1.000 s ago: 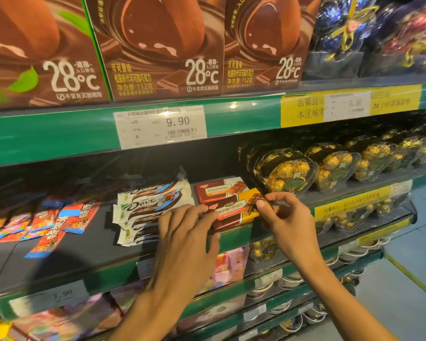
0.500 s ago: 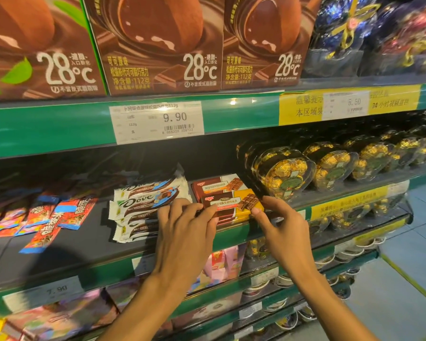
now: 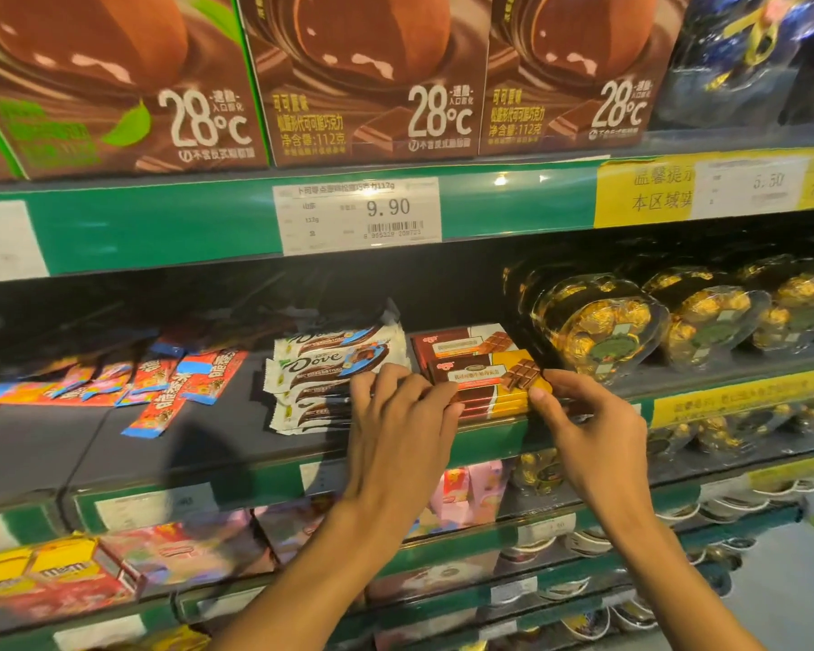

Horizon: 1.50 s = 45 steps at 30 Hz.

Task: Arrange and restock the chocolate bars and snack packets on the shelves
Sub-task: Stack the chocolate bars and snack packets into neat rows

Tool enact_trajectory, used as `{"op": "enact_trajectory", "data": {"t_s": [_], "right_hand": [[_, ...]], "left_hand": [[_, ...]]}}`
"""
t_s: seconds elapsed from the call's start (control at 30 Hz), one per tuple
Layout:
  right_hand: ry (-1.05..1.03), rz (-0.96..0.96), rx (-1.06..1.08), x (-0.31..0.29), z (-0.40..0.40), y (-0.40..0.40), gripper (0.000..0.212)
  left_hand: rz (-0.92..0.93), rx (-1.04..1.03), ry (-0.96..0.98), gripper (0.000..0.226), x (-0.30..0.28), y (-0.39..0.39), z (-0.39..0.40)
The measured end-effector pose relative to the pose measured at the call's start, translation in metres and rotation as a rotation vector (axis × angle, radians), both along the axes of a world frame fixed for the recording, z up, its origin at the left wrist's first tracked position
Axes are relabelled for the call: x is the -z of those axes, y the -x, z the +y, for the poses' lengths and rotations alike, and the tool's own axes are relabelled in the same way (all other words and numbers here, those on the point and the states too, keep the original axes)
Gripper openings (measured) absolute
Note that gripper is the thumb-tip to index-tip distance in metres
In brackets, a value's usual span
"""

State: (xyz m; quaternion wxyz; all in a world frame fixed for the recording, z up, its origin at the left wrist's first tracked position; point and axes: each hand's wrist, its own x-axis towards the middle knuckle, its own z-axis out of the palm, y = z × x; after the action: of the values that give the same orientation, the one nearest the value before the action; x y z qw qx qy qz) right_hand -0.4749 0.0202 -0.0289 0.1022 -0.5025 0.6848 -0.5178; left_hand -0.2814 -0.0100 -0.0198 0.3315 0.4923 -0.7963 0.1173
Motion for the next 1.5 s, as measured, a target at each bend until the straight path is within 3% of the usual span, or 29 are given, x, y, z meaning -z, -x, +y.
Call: {"op": "enact_trajectory", "data": {"t_s": [0.2, 0.37, 0.57, 0.97, 1.27, 1.4, 1.5], "right_hand": [[0.005, 0.064, -0.034, -0.002, 0.003, 0.003, 0.028], [0.101, 0.282, -0.016, -0.014, 0.010, -0.005, 0.018], [0.110, 0.424, -0.171, -0.042, 0.016, -0.054, 0.020], [0.181, 0.470, -0.429, -0.063, 0.011, -0.274, 0.018], [-0.011, 0.525, -0.602, -0.046, -0.017, -0.432, 0.024], [-0.106, 0.509, -0.665, -0.042, -0.030, -0.489, 0.038], [-0.134, 0.569, -0.672, -0.041, -0.039, -0.524, 0.052]], "left_hand": [[0.007, -0.033, -0.034, 0.022, -0.004, 0.001, 0.004], [0.096, -0.033, -0.097, 0.027, -0.016, -0.012, 0.009], [0.184, -0.063, -0.109, 0.030, -0.034, -0.058, 0.019], [0.231, -0.272, -0.091, 0.026, -0.026, -0.294, 0.043], [0.269, -0.388, -0.023, 0.020, -0.018, -0.474, 0.046], [0.354, -0.587, -0.190, 0.026, -0.017, -0.527, 0.029], [0.312, -0.726, -0.457, 0.053, -0.024, -0.538, 0.019]]}}
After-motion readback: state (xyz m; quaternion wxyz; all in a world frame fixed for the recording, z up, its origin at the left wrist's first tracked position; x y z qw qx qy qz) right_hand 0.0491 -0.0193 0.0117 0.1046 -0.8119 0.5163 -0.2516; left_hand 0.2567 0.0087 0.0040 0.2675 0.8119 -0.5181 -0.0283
